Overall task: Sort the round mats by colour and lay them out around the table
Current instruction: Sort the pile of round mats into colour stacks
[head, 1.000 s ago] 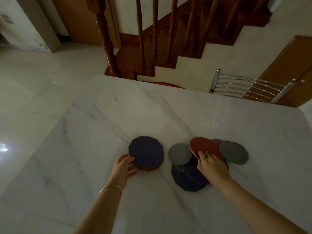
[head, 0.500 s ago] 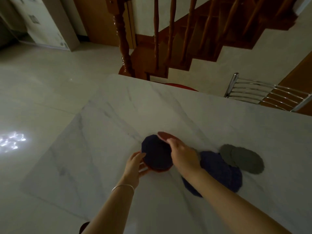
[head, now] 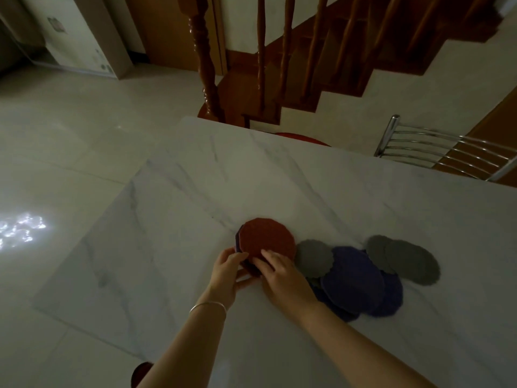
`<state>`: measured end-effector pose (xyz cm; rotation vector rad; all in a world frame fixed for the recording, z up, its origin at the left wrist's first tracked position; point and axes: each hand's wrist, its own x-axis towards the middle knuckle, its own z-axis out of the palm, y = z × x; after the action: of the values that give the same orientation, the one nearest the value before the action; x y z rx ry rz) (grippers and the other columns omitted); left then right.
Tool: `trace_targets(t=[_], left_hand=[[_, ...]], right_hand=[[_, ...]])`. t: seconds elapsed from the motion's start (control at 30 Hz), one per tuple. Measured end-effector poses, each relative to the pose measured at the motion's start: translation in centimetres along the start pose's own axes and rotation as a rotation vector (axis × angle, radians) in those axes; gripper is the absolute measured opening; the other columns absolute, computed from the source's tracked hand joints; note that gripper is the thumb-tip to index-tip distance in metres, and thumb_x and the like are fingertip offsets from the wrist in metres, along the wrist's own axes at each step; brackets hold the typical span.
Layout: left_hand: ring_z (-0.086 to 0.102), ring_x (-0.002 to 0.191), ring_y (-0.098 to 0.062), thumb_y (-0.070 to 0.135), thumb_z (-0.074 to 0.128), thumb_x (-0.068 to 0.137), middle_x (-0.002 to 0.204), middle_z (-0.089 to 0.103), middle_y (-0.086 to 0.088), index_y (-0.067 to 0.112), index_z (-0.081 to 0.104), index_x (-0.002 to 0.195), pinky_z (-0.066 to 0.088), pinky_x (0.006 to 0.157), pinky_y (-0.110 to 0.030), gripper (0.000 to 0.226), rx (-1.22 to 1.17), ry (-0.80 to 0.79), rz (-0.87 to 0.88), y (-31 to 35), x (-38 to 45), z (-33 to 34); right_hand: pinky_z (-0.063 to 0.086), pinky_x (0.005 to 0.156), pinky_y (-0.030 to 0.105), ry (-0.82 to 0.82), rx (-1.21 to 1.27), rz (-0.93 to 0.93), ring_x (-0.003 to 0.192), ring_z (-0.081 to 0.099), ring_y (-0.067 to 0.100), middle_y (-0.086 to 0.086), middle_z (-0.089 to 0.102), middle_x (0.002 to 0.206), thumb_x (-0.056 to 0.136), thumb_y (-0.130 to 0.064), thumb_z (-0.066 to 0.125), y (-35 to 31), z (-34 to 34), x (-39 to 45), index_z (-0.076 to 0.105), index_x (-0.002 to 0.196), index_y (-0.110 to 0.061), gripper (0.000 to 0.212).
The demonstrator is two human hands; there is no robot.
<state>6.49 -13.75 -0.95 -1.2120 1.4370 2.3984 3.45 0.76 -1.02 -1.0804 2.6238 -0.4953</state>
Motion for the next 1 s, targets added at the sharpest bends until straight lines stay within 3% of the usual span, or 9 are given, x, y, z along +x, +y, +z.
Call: trace_targets(t=[0.17,0.33,0.43,0.5,0.6,0.7,0.77,0.87,1.0], left_hand=[[0.066,0.086,-0.029,0.010,0.057,0.090,0.104,0.062,-0.011,0.011,0.055,0.111,0.056,0.059,-0.034,0.021,0.040,0.026,-0.005,0.6,0.2,0.2],[0.064,0.087,-0.030,0.011,0.056,0.091,0.102,0.062,-0.010,0.013,0.057,0.103,0.055,0.064,-0.037,0.012,0.039,0.055,-0.038,0.3,0.5,0.1],[0.063,0.083,-0.028,0.011,0.054,0.092,0.097,0.062,-0.007,0.017,0.057,0.095,0.053,0.063,-0.036,0.008,0.045,0.064,-0.046,0.2,0.5,0.3],[0.062,0.082,-0.027,0.011,0.054,0.092,0.095,0.061,-0.006,0.018,0.057,0.093,0.052,0.064,-0.036,0.008,0.045,0.069,-0.048,0.0,0.5,0.3],[0.061,0.080,-0.026,0.010,0.053,0.092,0.093,0.060,-0.006,0.017,0.056,0.095,0.051,0.063,-0.035,0.008,0.036,0.074,-0.053,-0.1,0.3,0.5],[0.060,0.079,-0.026,0.010,0.053,0.092,0.093,0.059,-0.006,0.014,0.054,0.102,0.050,0.064,-0.035,0.011,0.023,0.072,-0.058,-0.1,0.1,0.7],[0.060,0.079,-0.026,0.010,0.053,0.091,0.093,0.059,-0.006,0.014,0.053,0.101,0.050,0.065,-0.035,0.011,0.017,0.064,-0.058,0.0,0.1,0.8],[0.059,0.077,-0.025,0.010,0.053,0.091,0.091,0.058,-0.006,0.015,0.052,0.099,0.050,0.066,-0.035,0.009,0.015,0.056,-0.063,0.1,0.0,0.8],[0.060,0.078,-0.026,0.009,0.053,0.091,0.092,0.059,-0.007,0.015,0.053,0.096,0.050,0.069,-0.036,0.008,0.009,0.048,-0.070,0.2,0.0,0.8]], right_hand=[[0.046,0.096,0.050,0.313,-0.113,0.310,0.122,0.051,0.036,0.015,0.050,0.138,0.072,-0.016,0.076,3.7,-1.4,-5.8,0.054,0.127,-0.012,0.059],[0.031,0.111,0.037,0.044,-0.081,0.692,0.141,0.017,0.028,0.005,0.009,0.157,0.083,-0.059,0.054,8.2,-1.2,-11.0,0.017,0.146,-0.023,0.081],[0.035,0.109,0.039,-0.077,-0.114,0.674,0.141,0.016,0.030,0.009,0.009,0.157,0.088,-0.058,0.047,9.0,-1.3,-11.5,0.015,0.147,-0.028,0.073],[0.045,0.100,0.044,-0.083,-0.226,0.582,0.133,0.033,0.041,0.023,0.027,0.150,0.093,-0.051,0.043,8.8,-1.9,-11.2,0.031,0.144,-0.025,0.058],[0.059,0.065,0.040,0.207,-0.174,0.467,0.094,0.066,0.039,0.024,0.066,0.112,0.100,-0.039,0.029,8.4,-3.2,-11.2,0.063,0.119,-0.011,0.047],[0.042,0.053,0.027,0.396,-0.012,0.607,0.072,0.066,0.027,0.013,0.071,0.084,0.096,-0.020,0.046,8.4,-5.6,-10.5,0.061,0.116,-0.008,0.027],[0.033,0.051,0.026,0.586,0.057,0.740,0.061,0.062,0.031,0.015,0.067,0.071,0.097,-0.019,0.044,8.6,-7.1,-9.6,0.061,0.102,-0.007,0.021],[0.028,0.044,0.026,0.757,0.182,0.732,0.061,0.061,0.030,0.005,0.061,0.069,0.099,-0.022,0.038,7.1,-8.8,-7.2,0.057,0.103,-0.009,0.023],[0.054,0.060,0.036,0.700,0.134,0.445,0.083,0.067,0.025,0.008,0.070,0.101,0.098,-0.022,0.042,3.8,-8.2,-2.7,0.055,0.124,-0.013,0.030]])
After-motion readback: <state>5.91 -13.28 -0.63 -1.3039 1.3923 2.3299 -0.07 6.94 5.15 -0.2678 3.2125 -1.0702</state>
